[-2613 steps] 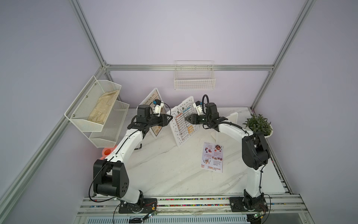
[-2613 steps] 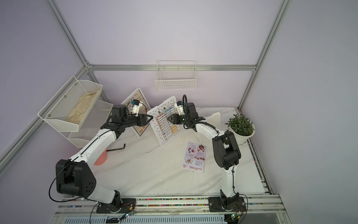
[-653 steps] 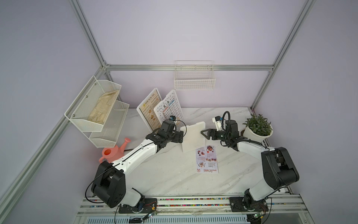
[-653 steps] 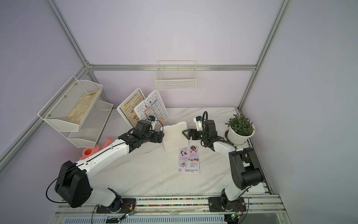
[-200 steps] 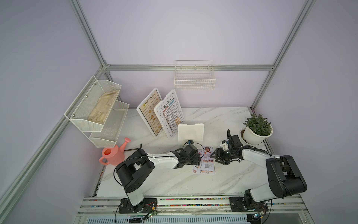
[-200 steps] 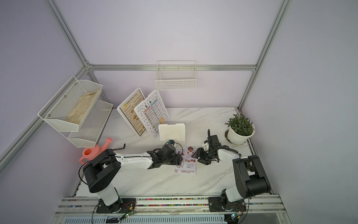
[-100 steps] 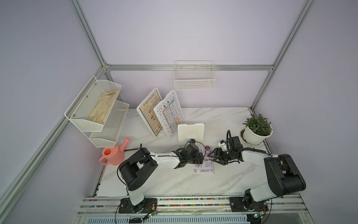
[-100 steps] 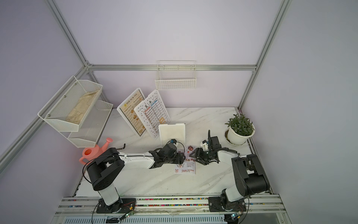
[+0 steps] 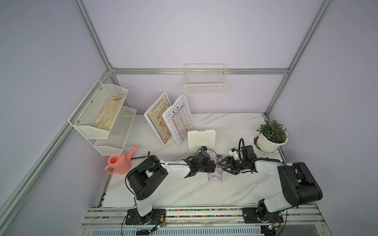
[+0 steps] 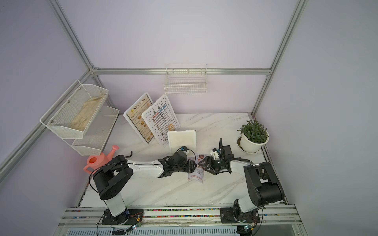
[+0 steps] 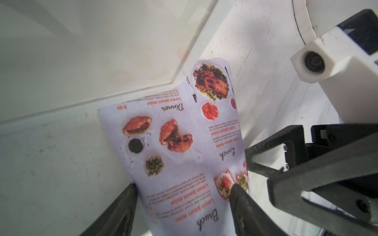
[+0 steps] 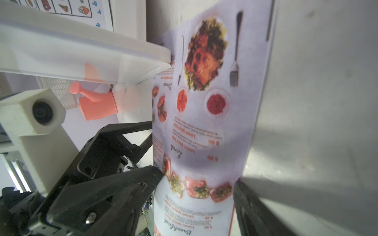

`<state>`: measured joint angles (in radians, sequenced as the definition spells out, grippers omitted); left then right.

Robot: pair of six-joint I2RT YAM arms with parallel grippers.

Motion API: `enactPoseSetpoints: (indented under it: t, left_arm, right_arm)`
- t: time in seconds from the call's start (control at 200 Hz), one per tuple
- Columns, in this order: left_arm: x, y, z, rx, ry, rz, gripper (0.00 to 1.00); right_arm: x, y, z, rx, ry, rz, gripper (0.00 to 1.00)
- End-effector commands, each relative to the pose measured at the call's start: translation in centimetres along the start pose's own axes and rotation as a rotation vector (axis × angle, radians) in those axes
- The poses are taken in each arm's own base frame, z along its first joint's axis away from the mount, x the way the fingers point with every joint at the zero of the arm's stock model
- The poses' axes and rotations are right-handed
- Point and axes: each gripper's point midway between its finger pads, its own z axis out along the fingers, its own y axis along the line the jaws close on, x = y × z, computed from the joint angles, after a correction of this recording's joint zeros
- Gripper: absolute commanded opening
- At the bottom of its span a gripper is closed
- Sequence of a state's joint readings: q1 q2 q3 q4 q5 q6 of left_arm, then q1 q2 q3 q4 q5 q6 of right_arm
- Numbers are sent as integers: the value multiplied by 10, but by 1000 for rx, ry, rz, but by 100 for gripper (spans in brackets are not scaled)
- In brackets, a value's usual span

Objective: Insert the menus into the narrow rack
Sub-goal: Pick up the menu from the center of the board.

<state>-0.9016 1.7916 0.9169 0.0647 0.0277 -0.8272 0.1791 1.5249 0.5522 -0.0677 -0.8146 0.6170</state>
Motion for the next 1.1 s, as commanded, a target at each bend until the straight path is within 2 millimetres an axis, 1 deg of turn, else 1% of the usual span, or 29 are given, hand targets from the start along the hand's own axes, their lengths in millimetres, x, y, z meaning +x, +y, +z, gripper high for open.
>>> enactPoseSetpoints:
  t: [0.0,0.075,0.245,0.35,0.555,0.745,0.87,0.88,0.9,1.095]
  left_arm:
    - [33,20,9,-53,117,-11,72]
    - [33,20,9,-50,119,-11,72]
    - [35,20,15,-51,134,-9,74]
    - [33,17,19,-52,138,0,78]
    - [25,7,25,-33,136,14,79]
    - [28,11,27,-44,142,9,75]
    - [30,14,30,-52,148,0,72]
    - [30,14,30,-52,148,-1,72]
    - [30,14,30,-53,148,-1,71]
    - [31,14,33,-57,148,-10,66]
  right_arm:
    - [16,-28,5,80,34,91,75]
    - [14,-33,2,118,11,96,75]
    - [9,-54,-10,273,-59,133,75]
    - [7,-56,-15,293,-92,149,75]
    - [8,-62,-21,313,-120,206,75]
    - [10,-69,-30,299,-154,295,75]
    - [18,-74,-33,312,-158,340,75]
    - [16,-70,-35,301,-170,330,75]
    - [16,-69,-36,296,-175,328,75]
    - [23,-70,-36,288,-169,352,75]
